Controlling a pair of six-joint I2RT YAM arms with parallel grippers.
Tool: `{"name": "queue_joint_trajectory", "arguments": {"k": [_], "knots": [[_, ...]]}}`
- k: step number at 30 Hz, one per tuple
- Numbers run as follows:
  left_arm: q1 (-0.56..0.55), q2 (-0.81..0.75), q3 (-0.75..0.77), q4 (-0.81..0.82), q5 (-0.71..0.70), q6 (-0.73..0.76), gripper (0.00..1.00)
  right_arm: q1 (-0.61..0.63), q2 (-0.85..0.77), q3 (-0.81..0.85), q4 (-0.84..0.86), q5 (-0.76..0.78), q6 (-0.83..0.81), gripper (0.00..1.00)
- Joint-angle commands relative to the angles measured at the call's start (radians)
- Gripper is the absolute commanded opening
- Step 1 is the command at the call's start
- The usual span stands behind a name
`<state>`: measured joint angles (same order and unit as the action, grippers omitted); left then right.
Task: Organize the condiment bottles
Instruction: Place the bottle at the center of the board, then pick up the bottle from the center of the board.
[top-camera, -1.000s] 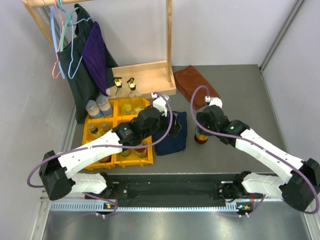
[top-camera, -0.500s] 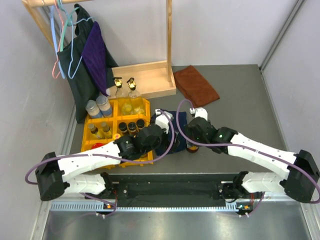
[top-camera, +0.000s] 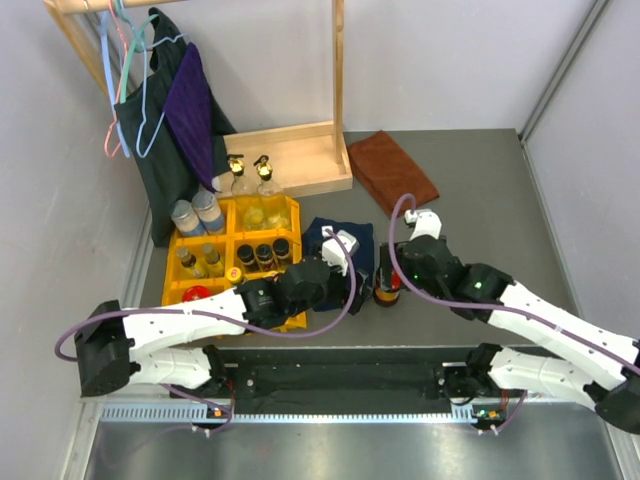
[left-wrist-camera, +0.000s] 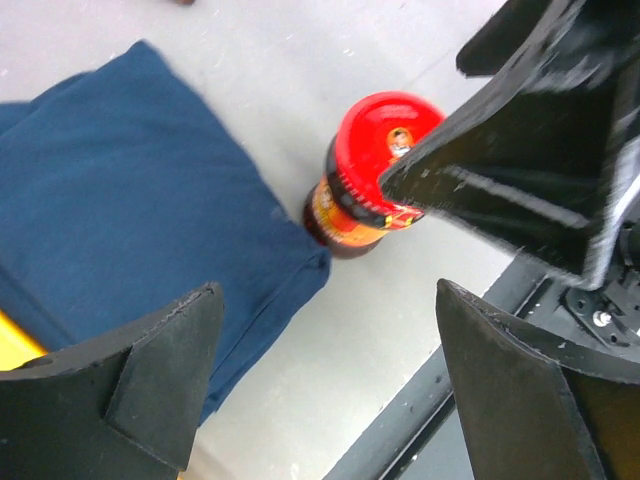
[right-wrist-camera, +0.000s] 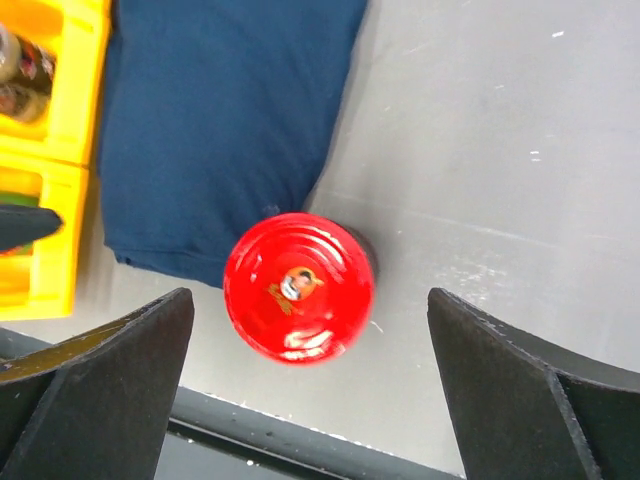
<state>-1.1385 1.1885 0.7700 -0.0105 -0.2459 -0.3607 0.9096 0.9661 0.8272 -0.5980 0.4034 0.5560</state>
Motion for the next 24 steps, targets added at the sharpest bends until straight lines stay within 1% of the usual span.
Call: {"name": "queue_joint_trajectory", "arguments": {"k": [1, 3, 4, 6, 7, 11, 15, 20, 24], "knots": [[-0.018, 0.039, 0.023, 0.122, 0.037, 0.051, 0.92, -0.017, -0.118, 0.070, -0.072, 0.112, 0.047, 0.99], [-0.021, 0.081, 0.061, 0.121, 0.054, 0.072, 0.94, -0.040, -0.161, 0.070, -0.123, 0.182, 0.094, 0.99], [-0.023, 0.098, 0.075, 0.116, 0.059, 0.077, 0.95, -0.066, -0.206, 0.061, -0.135, 0.225, 0.119, 0.99], [-0.024, 0.155, 0.119, 0.104, 0.071, 0.085, 0.97, -0.092, -0.260, 0.047, -0.154, 0.242, 0.128, 0.99], [-0.026, 0.175, 0.133, 0.100, 0.083, 0.085, 0.99, -0.109, -0.312, 0.033, -0.157, 0.253, 0.130, 0.99], [-0.030, 0.250, 0.195, 0.096, 0.100, 0.097, 0.99, -0.118, -0.407, 0.023, -0.203, 0.294, 0.134, 0.99], [-0.033, 0.324, 0.261, 0.090, 0.114, 0.105, 0.99, -0.120, -0.448, 0.033, -0.250, 0.316, 0.128, 0.99], [-0.033, 0.427, 0.359, 0.018, 0.054, 0.094, 0.99, -0.118, -0.474, 0.027, -0.272, 0.330, 0.120, 0.99], [-0.033, 0.485, 0.414, -0.029, 0.036, 0.078, 0.99, -0.120, -0.495, 0.016, -0.275, 0.334, 0.113, 0.99]]}}
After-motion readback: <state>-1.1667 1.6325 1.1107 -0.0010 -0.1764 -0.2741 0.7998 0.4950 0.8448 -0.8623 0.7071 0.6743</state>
